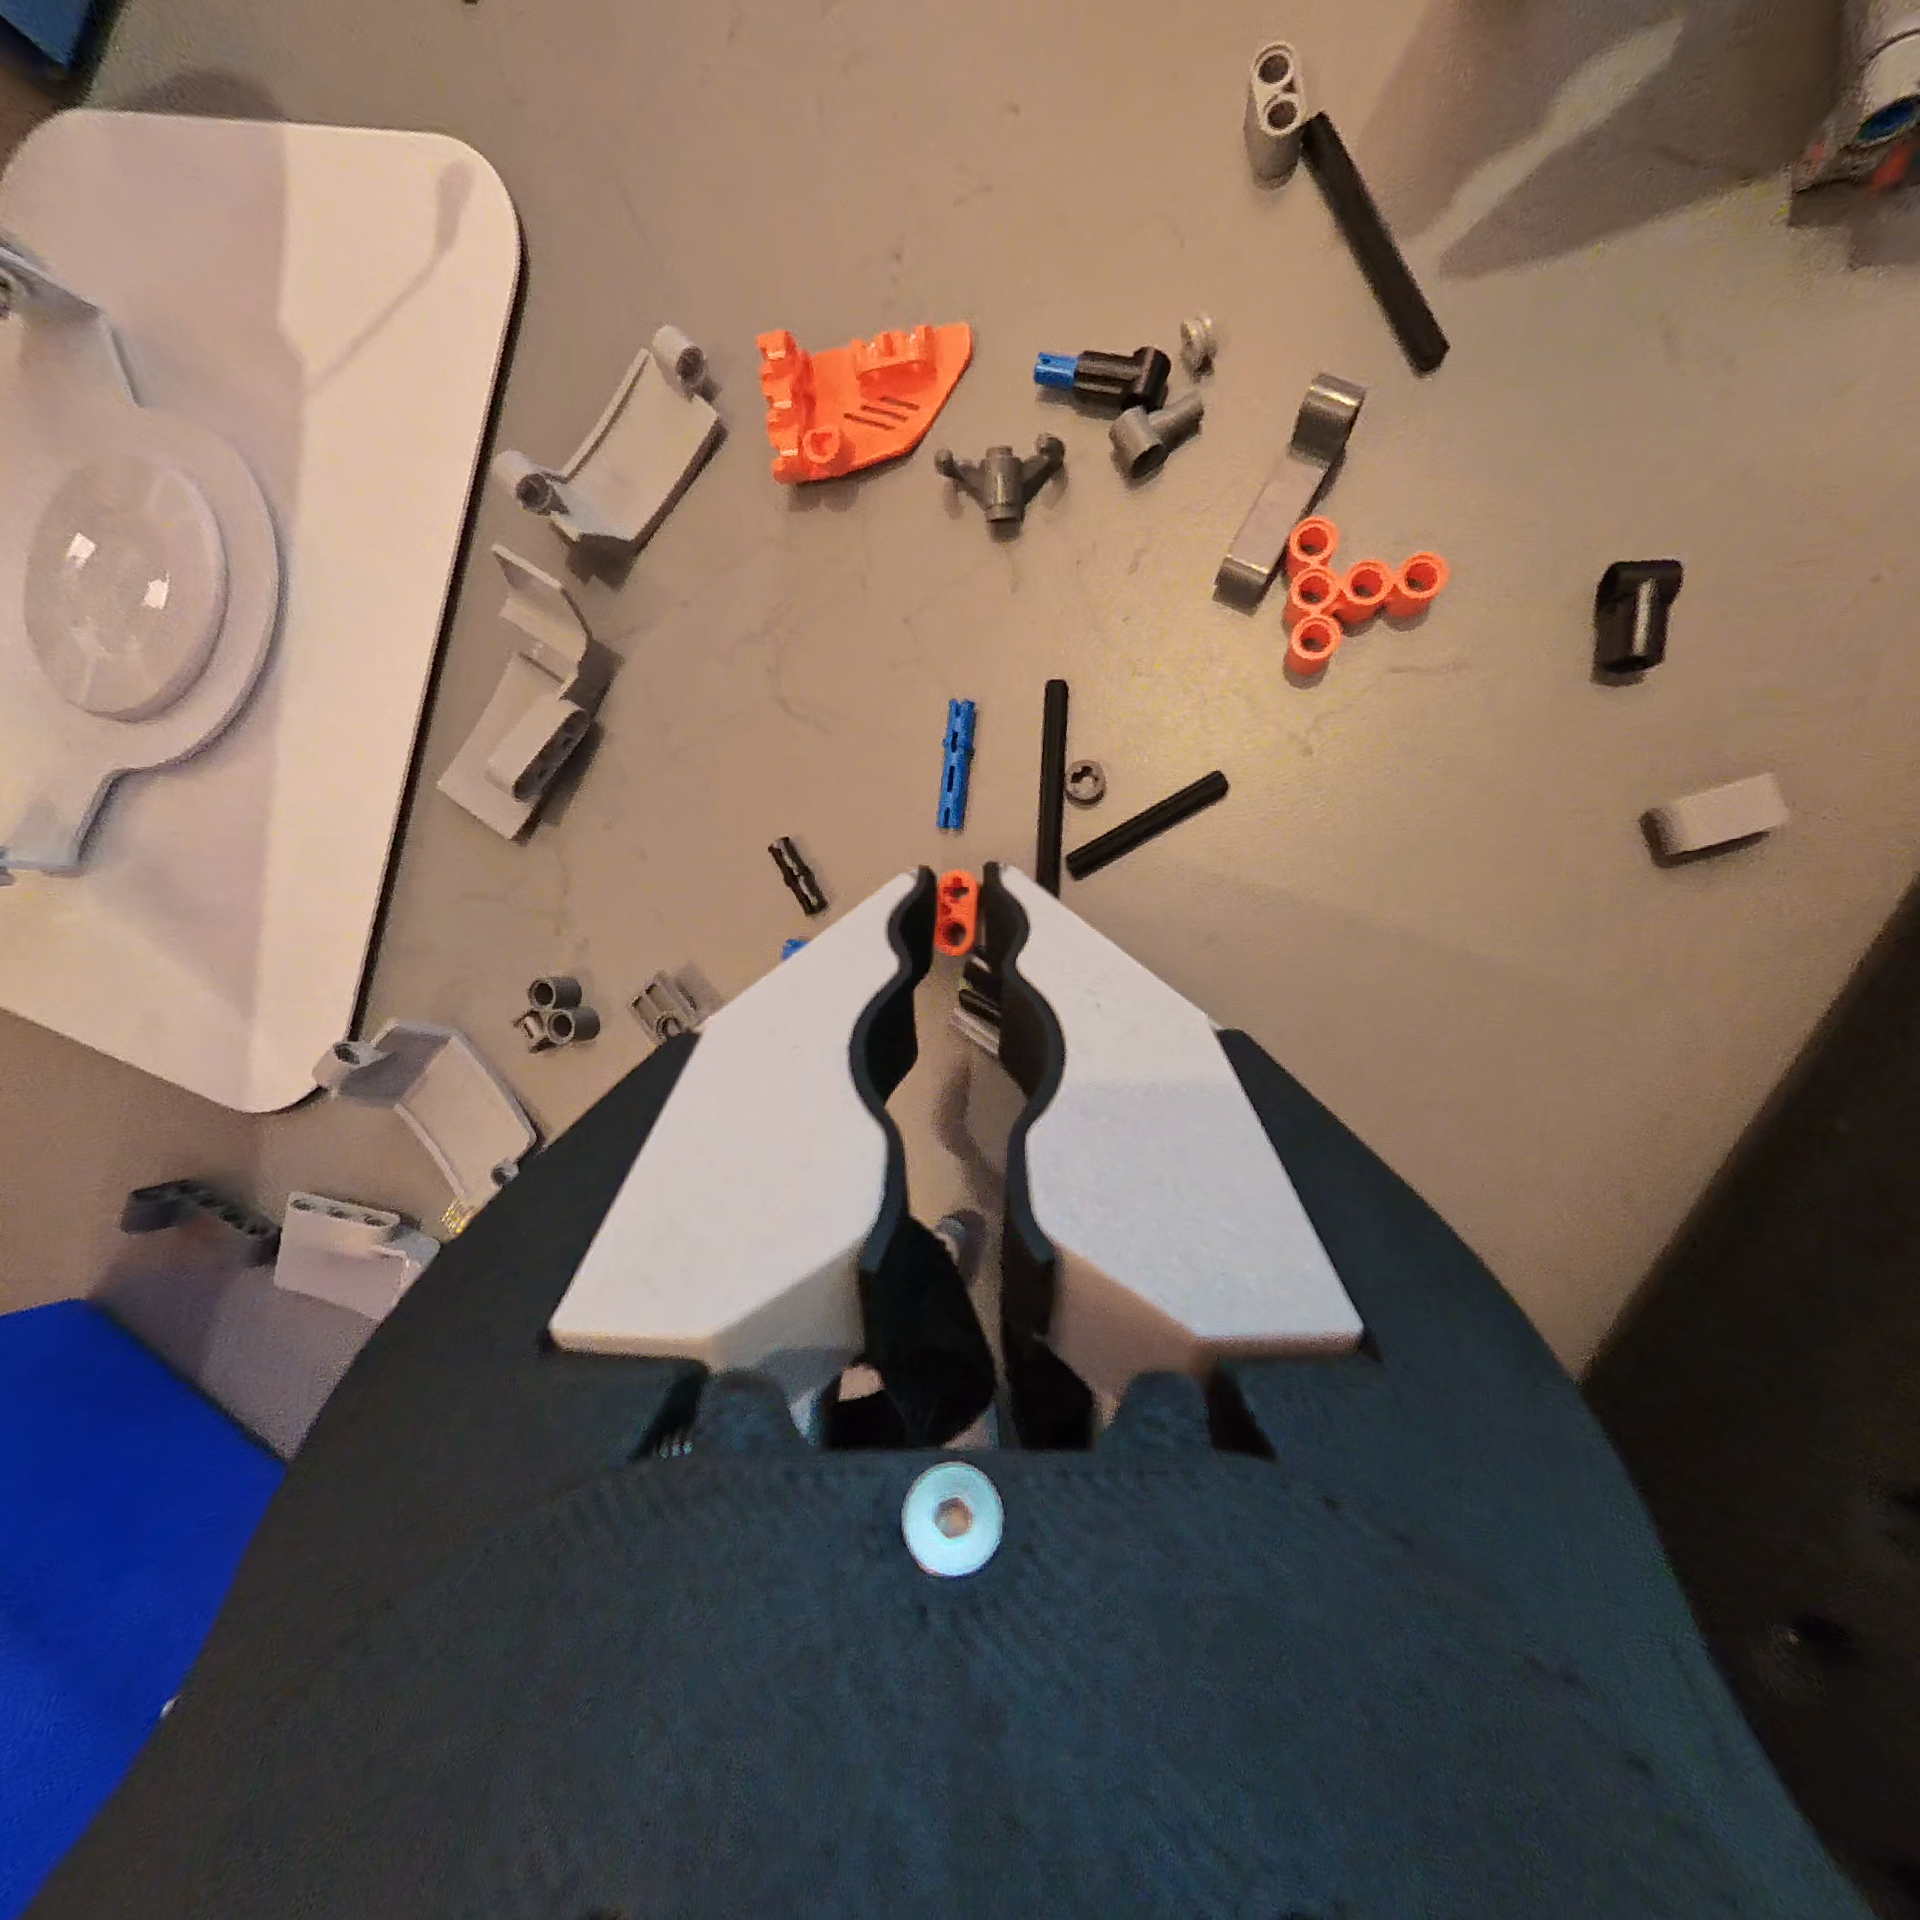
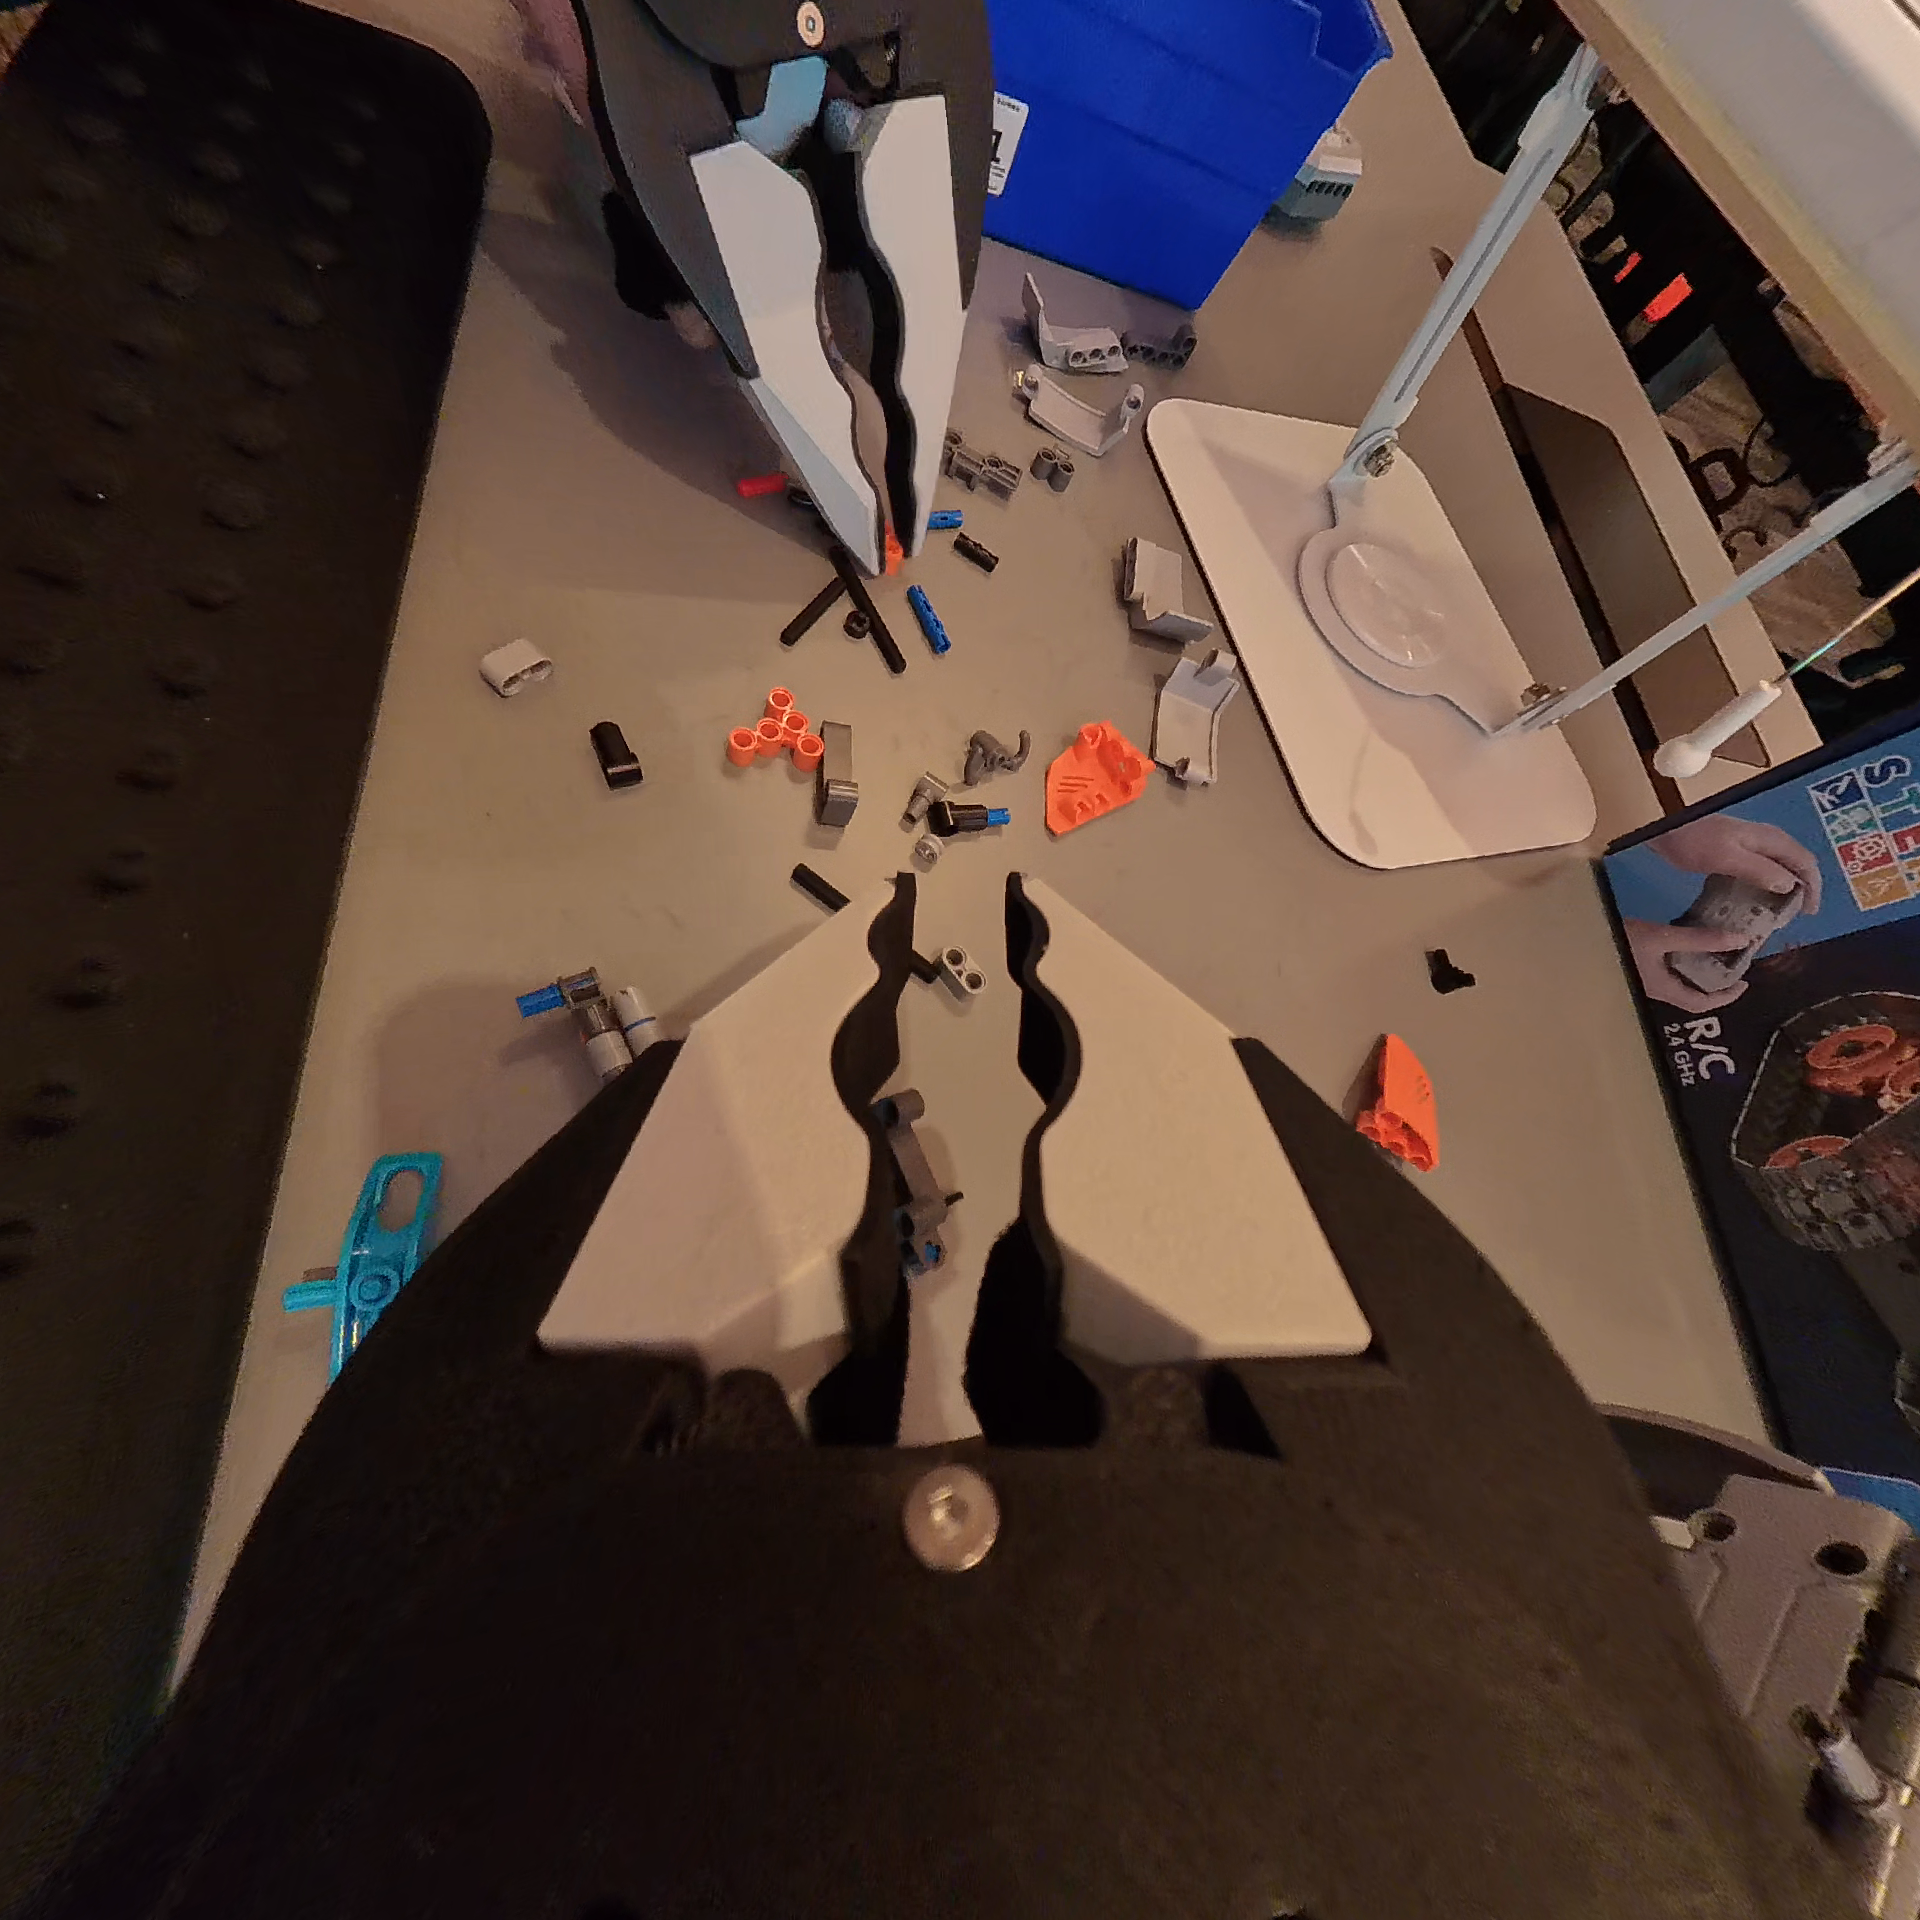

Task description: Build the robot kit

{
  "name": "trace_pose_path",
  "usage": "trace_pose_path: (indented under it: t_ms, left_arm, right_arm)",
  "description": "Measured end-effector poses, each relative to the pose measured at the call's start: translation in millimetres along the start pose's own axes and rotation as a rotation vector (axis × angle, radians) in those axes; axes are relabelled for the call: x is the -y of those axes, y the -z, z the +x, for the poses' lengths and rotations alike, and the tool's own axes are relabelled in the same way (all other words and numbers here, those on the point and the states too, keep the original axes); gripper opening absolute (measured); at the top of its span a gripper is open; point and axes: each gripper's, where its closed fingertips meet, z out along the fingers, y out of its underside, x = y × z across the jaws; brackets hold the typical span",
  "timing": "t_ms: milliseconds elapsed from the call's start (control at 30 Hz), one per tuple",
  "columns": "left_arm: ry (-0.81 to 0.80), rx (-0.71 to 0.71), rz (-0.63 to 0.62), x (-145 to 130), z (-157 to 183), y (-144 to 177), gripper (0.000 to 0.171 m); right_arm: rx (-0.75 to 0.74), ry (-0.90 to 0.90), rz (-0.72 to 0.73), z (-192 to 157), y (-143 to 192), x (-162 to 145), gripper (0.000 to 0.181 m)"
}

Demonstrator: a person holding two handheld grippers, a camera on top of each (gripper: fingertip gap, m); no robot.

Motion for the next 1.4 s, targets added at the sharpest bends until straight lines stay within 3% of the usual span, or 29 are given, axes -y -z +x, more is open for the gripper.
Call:
trace_pose_path:
  t_ms: [300, 433, 600, 733, 967, 1400]
  left_arm:
    - [0.021, 0.008, 0.077, 17, 6, 12, 0.005]
    - [-0.017, -0.082, 0.106, 25, 35, 25, 0.005]
    - [-0.081, -0.203, 0.063, 14, 75, 16, 0.006]
    - [-0.086, -0.218, 0.098, 19, 84, 11, 0.006]
    - [-0.056, -0.153, 0.139, 21, 69, 27, 0.028]
    - [0.080, 0.047, 0.044, -25, 15, 50, 0.025]
  right_arm:
    - [0.004, -0.003, 0.005, 1, 1, -3, 0.014]
    - [0.003, -0.004, 0.002, 2, 2, -5, 0.014]
    - [0.005, -0.003, 0.004, 1, 4, -5, 0.014]
    - [0.006, 0.004, 0.001, -2, 4, -5, 0.014]
    - [-0.002, 0.001, 0.014, -1, 8, -2, 0.014]
    - [0.002, -0.003, 0.006, 0, 7, -5, 0.014]
